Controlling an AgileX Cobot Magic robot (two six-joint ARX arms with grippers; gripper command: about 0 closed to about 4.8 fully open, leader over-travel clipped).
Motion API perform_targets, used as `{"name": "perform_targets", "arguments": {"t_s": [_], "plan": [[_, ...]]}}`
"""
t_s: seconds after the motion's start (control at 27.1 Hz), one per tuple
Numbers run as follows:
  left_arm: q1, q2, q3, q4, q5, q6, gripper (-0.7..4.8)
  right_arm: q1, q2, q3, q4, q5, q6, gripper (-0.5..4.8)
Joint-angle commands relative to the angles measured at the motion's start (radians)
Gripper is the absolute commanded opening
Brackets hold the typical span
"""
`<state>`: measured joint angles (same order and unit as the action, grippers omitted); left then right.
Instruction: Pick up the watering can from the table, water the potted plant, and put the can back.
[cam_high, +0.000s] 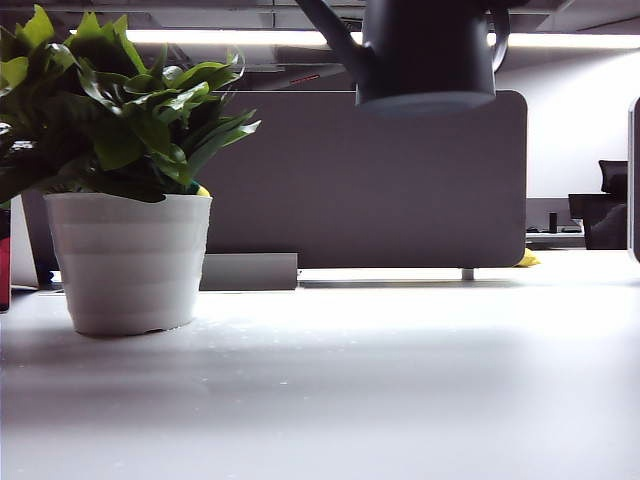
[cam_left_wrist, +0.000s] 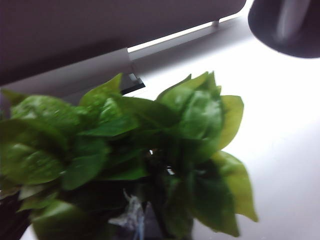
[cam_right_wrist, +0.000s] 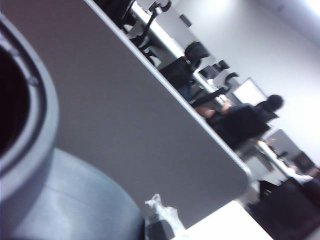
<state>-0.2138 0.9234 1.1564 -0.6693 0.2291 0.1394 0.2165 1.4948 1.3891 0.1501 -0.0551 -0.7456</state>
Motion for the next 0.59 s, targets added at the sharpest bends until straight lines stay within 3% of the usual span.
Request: {"name": "perform_targets", "arguments": {"t_s": [0.04,0.15,0.33,0.44,0.55,0.59], "plan": [[0.146,0.011,0.001,-0.005,0.076,0.01,-0.06,0.03,0.027,0.117,0.058,0.091,-0.067,-0.05],[0.235,0.023,0.001,-0.01,0.129,0.002,-0.06,0.048,0.095,0.235,-0.017,0.106,-0.153,-0.05],[0.237,0.051,0.001,-0.039,0.077,-0.009,-0.06,0.055,0.207,0.371,-0.045,0.117,-0.182,-0.05],[0.199,0.052,0.001,-0.067,0.062,-0.008,-0.06,0.055,0.25,0.392,-0.039,0.12,-0.234,-0.05],[0.103,0.052,0.001,-0.099,-0.098,0.003,-0.06,0.055,0.305,0.394,-0.026,0.134,-0.294,-0.05],[0.085,0.052,0.001,-0.11,-0.099,0.016,-0.06,0.055,0.319,0.394,-0.013,0.135,-0.322,-0.05]]}}
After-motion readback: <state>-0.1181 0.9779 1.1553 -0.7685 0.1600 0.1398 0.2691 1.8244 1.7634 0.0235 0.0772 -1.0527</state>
